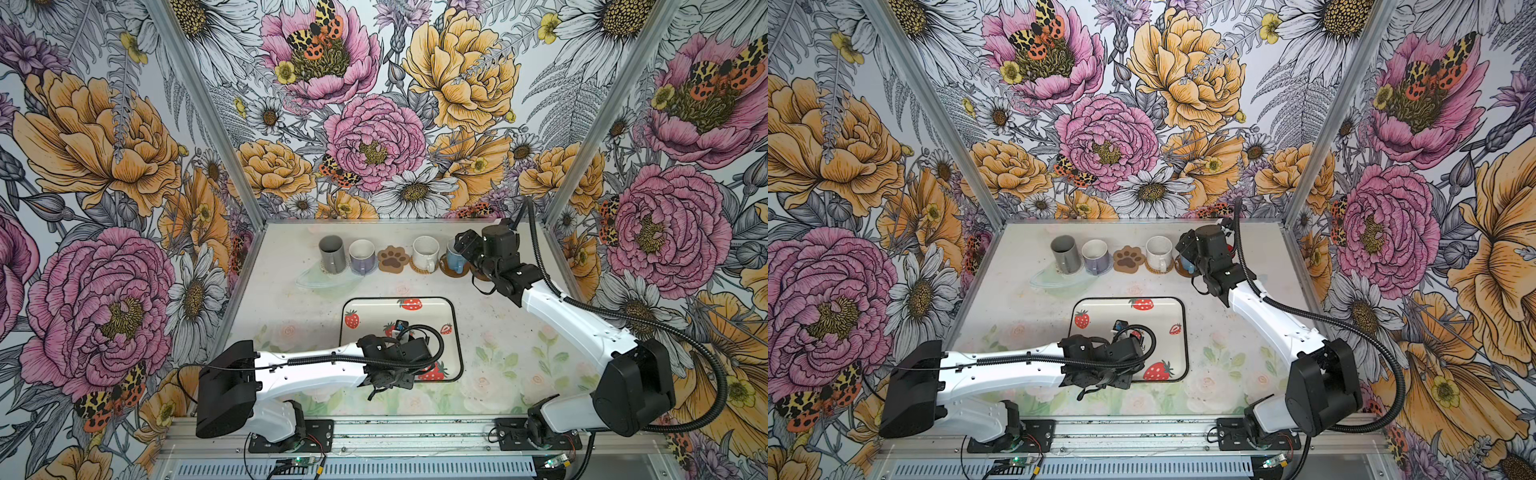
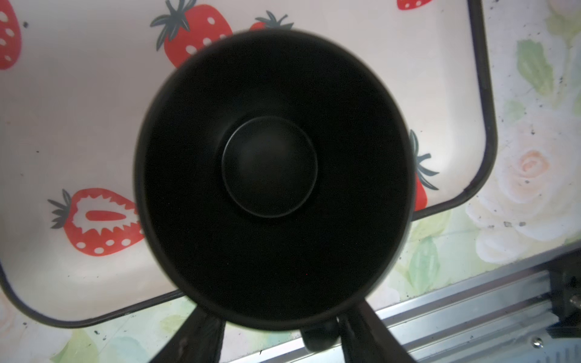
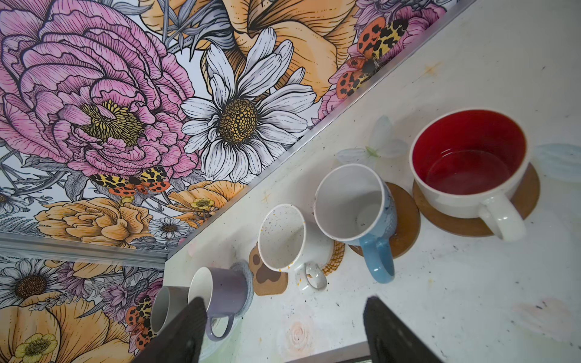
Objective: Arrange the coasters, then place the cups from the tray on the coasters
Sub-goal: 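Lower the left gripper into the black mug and grip it, then lift the black mug off the tray with the left gripper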
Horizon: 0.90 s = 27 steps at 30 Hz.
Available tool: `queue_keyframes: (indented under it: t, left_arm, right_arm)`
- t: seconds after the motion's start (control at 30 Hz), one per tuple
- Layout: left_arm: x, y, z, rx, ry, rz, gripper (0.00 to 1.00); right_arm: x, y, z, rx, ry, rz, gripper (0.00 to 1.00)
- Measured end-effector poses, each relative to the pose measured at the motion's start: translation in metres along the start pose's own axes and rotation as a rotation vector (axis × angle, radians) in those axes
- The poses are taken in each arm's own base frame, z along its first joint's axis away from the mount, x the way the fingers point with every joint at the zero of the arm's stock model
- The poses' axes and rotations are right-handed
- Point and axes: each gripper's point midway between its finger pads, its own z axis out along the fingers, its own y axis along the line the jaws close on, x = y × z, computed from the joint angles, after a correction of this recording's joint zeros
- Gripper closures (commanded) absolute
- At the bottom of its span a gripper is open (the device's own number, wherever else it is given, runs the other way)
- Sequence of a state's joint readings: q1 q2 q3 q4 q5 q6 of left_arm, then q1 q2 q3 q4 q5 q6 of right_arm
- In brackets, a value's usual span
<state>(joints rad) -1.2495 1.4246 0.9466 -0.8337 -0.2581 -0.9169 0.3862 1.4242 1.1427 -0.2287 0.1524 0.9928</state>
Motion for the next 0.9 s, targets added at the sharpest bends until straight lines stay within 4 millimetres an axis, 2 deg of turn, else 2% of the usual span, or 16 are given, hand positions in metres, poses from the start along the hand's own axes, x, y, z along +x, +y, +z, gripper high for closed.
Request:
queue_keyframes:
  t: [0.63,0.9]
  left_arm:
    - [0.005,0.004,0.020,-0.059,0.032,0.020,0.61]
    - [0.003,0.002,0.022,-0.053,0.028,0.017,0.65]
  right_arm:
    - [0.009,-0.005,0.009,0.006,0.044,0.000,0.19]
    - [0.009,-0.006,0.010,0.008,0.050,0.001,0.19]
